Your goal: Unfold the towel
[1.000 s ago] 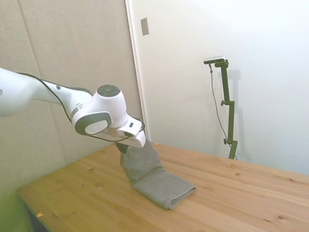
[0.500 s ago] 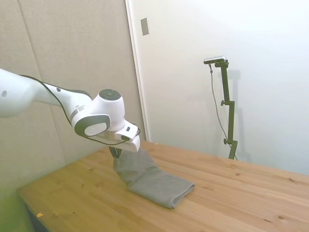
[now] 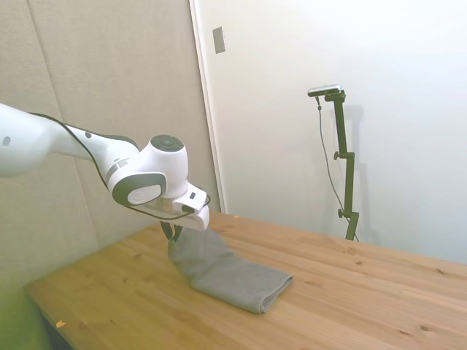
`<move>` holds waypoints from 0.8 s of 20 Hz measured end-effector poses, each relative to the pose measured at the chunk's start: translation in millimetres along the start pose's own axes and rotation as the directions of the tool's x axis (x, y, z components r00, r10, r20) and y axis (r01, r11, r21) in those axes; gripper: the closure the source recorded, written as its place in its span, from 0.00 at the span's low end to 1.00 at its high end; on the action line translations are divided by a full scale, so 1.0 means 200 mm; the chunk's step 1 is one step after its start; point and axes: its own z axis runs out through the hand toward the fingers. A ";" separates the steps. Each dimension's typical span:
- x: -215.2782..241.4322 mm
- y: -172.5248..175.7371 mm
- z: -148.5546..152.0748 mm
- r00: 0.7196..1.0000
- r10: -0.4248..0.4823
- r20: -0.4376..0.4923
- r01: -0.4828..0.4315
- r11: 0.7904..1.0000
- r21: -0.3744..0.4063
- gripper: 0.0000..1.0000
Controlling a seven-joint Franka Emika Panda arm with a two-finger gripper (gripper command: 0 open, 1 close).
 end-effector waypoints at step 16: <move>-0.07 0.28 -0.12 0.884 0.385 -0.266 -0.465 0.790 -0.399 0.00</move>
